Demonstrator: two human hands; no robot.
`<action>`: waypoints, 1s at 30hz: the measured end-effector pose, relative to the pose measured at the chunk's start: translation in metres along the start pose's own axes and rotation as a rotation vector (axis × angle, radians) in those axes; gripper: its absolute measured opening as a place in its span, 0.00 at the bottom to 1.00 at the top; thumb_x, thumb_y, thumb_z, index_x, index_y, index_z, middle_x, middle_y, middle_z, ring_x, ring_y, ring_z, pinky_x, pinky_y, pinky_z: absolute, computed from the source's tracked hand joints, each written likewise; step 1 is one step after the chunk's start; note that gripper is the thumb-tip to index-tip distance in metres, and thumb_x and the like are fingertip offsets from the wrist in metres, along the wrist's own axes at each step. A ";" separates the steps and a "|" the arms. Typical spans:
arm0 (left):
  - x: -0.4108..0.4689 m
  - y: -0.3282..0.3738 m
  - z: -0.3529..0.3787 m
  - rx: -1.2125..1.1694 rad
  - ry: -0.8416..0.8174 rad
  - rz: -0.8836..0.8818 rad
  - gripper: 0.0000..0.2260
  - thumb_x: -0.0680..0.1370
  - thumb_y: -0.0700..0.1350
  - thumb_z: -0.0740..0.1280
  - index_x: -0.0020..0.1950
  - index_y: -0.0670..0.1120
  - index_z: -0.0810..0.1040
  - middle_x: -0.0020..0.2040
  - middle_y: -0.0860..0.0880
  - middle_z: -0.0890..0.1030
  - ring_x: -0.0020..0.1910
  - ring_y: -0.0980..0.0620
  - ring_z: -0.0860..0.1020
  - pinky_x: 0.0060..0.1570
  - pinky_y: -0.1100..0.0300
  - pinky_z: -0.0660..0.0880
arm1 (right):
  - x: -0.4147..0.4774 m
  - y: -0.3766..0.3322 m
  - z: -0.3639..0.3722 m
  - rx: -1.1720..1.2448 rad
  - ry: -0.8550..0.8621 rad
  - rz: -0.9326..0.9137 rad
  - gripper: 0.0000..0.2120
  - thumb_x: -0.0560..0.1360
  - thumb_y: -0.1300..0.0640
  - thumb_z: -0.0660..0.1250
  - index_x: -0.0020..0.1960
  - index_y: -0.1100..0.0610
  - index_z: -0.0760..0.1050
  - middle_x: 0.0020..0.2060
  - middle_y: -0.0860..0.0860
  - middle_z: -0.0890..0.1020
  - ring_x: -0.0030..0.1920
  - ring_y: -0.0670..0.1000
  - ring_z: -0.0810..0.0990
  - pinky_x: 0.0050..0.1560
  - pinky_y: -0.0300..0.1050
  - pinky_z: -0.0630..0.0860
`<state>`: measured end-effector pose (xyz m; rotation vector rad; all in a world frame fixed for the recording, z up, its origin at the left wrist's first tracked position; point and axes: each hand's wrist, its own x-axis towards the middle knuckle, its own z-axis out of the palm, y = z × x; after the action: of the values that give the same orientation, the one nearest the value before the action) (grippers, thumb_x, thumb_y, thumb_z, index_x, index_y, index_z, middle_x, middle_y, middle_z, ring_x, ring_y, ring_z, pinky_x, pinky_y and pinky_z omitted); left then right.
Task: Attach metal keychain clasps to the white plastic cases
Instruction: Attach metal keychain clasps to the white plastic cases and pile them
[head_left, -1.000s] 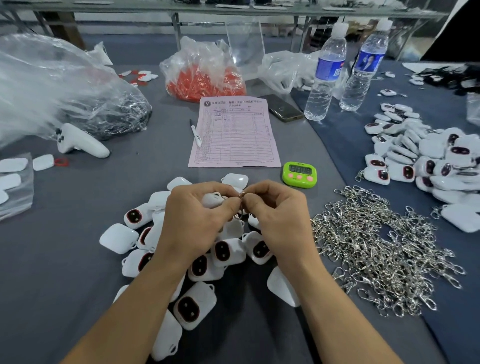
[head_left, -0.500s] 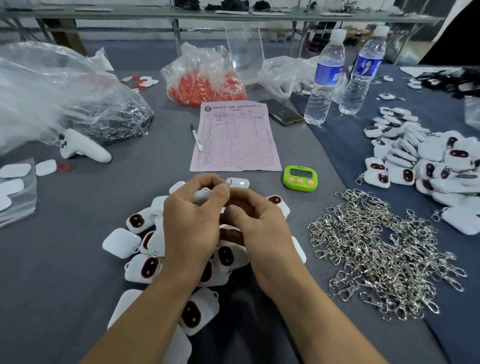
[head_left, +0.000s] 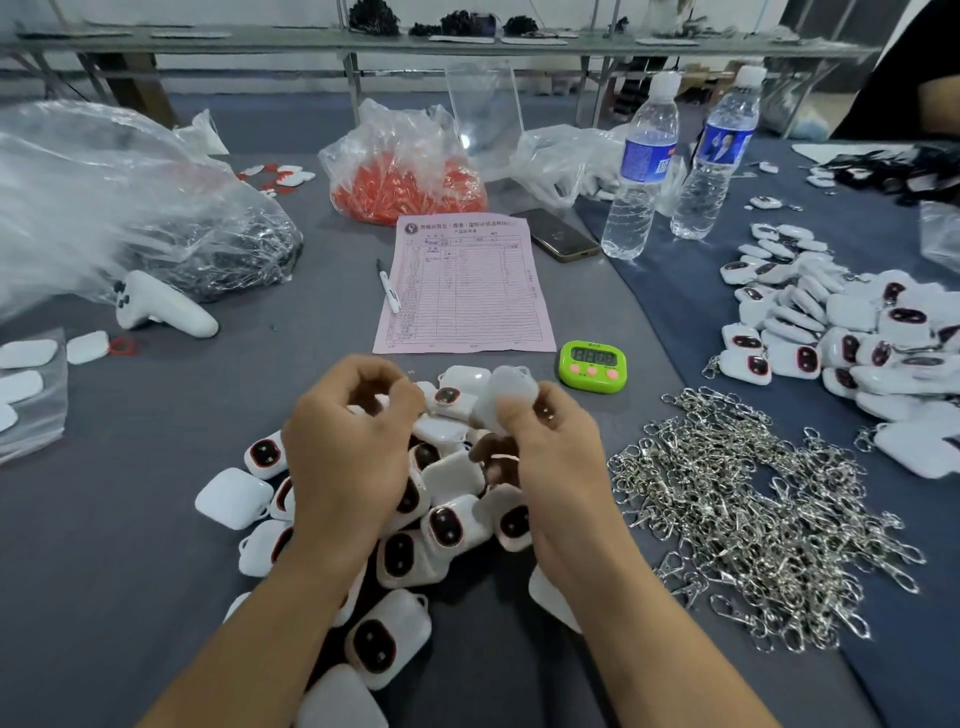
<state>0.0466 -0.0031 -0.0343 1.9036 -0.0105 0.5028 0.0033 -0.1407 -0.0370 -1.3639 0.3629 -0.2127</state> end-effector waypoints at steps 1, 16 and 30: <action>0.000 -0.002 -0.002 0.138 -0.026 0.060 0.02 0.70 0.50 0.72 0.38 0.56 0.81 0.33 0.58 0.80 0.32 0.56 0.77 0.34 0.61 0.74 | 0.001 -0.002 -0.002 0.057 -0.013 0.010 0.05 0.81 0.59 0.65 0.49 0.59 0.77 0.32 0.54 0.82 0.29 0.52 0.76 0.28 0.45 0.71; -0.006 -0.003 0.004 -0.006 -0.316 0.177 0.05 0.71 0.46 0.72 0.39 0.57 0.82 0.38 0.61 0.83 0.37 0.55 0.77 0.38 0.72 0.71 | 0.006 0.000 -0.010 -0.177 -0.179 -0.108 0.09 0.72 0.66 0.70 0.37 0.54 0.81 0.29 0.48 0.77 0.31 0.47 0.73 0.33 0.44 0.71; -0.006 -0.005 -0.003 -0.130 -0.400 0.156 0.08 0.67 0.43 0.73 0.39 0.56 0.86 0.35 0.53 0.85 0.33 0.50 0.81 0.37 0.56 0.80 | 0.008 0.004 -0.007 -0.162 -0.162 -0.147 0.03 0.67 0.62 0.69 0.35 0.57 0.80 0.27 0.51 0.77 0.29 0.49 0.74 0.32 0.46 0.72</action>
<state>0.0412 -0.0002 -0.0396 1.8544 -0.4459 0.2111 0.0078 -0.1490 -0.0426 -1.5582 0.1459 -0.1958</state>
